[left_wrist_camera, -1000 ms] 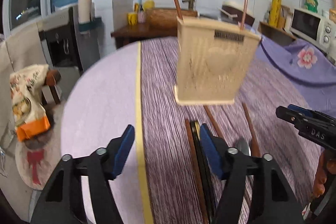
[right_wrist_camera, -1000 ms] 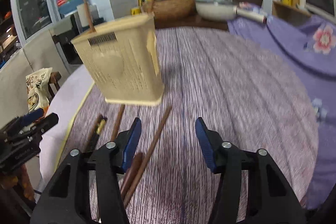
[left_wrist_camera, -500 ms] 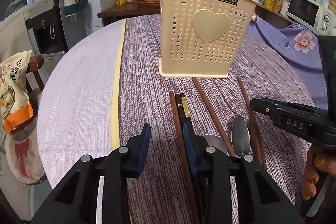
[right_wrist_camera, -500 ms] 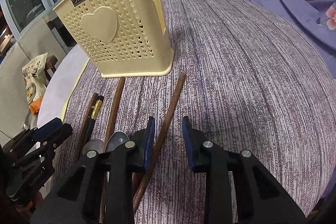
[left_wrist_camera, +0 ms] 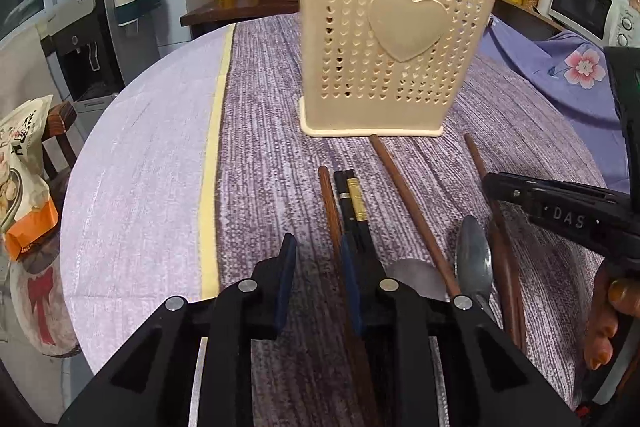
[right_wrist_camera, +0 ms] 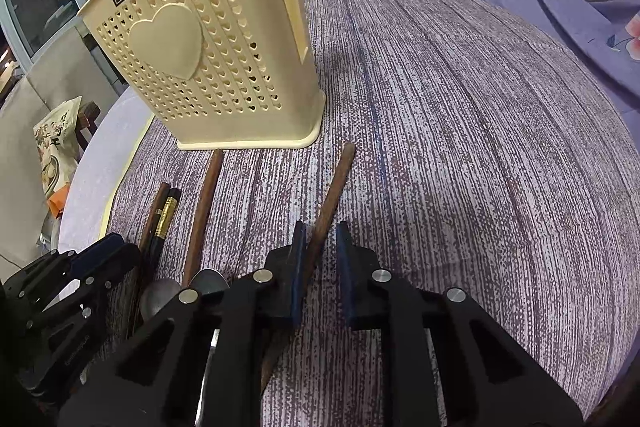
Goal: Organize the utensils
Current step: 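Close the left tool on a brown chopstick while the right tool grasps another brown chopstick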
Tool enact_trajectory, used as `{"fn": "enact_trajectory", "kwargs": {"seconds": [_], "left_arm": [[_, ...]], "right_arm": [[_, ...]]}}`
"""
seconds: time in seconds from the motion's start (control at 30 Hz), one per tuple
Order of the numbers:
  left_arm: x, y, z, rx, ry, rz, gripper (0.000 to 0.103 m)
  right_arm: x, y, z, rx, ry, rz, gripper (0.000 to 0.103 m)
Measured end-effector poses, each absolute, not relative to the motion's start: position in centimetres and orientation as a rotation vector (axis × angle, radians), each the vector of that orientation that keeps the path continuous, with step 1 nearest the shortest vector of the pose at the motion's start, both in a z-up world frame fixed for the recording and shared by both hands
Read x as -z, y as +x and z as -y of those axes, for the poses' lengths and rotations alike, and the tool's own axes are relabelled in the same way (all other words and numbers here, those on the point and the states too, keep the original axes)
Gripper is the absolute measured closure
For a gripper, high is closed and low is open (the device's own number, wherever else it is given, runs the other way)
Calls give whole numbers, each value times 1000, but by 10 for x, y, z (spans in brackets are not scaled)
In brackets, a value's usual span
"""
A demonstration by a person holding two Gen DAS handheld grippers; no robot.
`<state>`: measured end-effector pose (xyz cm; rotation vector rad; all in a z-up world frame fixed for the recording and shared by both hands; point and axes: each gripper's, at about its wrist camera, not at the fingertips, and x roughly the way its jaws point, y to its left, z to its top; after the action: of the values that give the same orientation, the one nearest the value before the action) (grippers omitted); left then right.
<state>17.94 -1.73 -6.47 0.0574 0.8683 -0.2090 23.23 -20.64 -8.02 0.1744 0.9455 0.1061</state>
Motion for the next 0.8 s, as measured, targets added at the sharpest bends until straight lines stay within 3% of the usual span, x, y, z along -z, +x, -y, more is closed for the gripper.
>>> {"fn": "enact_trajectory", "kwargs": {"seconds": [0.8], "left_arm": [[63,189,16,197,49,-877,78]], "right_arm": [[80,242,209,-103,187,-951,92]]}}
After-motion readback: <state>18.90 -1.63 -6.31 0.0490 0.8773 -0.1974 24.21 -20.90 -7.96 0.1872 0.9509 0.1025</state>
